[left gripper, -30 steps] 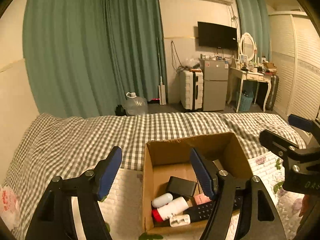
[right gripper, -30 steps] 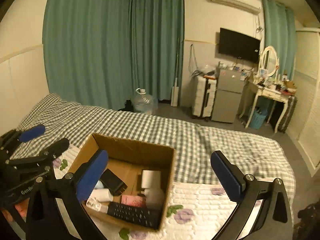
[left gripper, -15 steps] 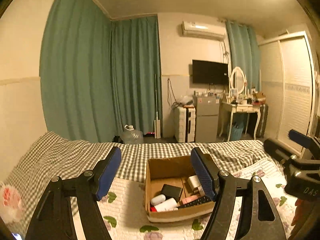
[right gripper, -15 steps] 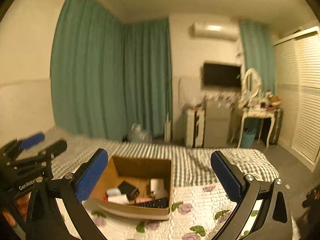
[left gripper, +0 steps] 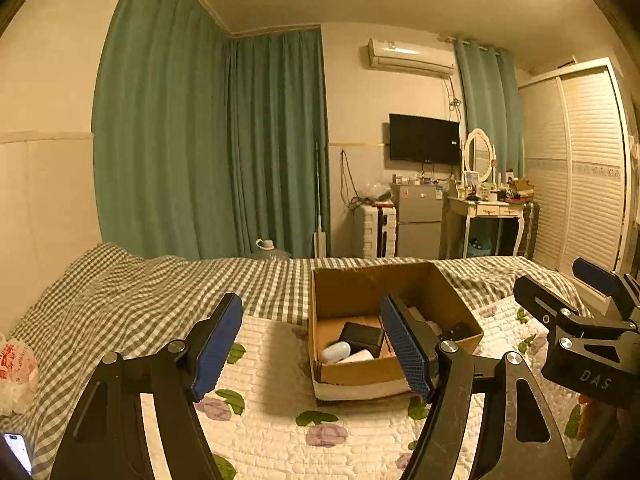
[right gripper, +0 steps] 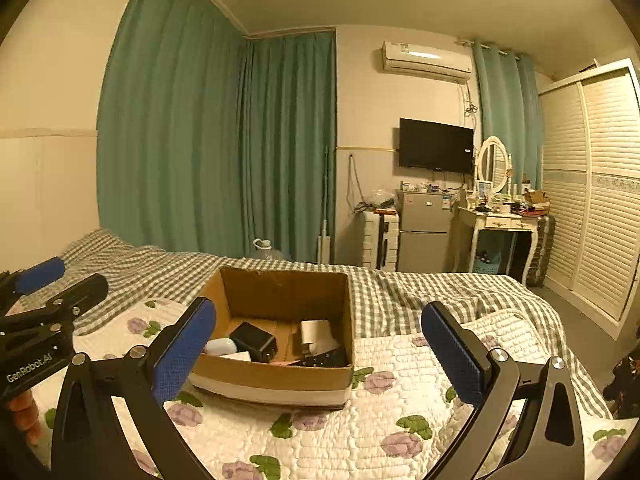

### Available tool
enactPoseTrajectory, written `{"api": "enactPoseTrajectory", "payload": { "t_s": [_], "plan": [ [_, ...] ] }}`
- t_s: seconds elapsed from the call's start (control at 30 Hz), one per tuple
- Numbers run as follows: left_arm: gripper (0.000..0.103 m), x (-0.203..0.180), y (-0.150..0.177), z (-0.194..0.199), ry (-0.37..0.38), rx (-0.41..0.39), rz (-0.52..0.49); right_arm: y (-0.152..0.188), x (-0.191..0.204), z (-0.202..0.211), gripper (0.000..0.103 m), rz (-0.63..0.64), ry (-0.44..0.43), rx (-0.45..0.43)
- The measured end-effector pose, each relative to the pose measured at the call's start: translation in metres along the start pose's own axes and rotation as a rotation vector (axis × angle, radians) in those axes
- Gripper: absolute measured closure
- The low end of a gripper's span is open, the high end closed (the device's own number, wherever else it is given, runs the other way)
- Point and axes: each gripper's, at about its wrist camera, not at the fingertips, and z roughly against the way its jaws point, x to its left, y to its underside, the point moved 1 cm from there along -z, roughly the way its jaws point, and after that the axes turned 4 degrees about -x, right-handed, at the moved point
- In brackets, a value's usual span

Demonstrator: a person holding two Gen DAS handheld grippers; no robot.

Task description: Organize rigid objects

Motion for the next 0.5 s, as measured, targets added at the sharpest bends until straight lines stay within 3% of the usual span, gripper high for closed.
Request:
{"api": "enactPoseTrajectory", "payload": {
  "t_s": [0.5],
  "plan": [
    [0.028,-0.0042,0.007,-0.0013,-0.002,0.022,-0.017,0.0005,-0.0028,-0.0006,0.0,-0.016,0.007,0.013]
  ]
}}
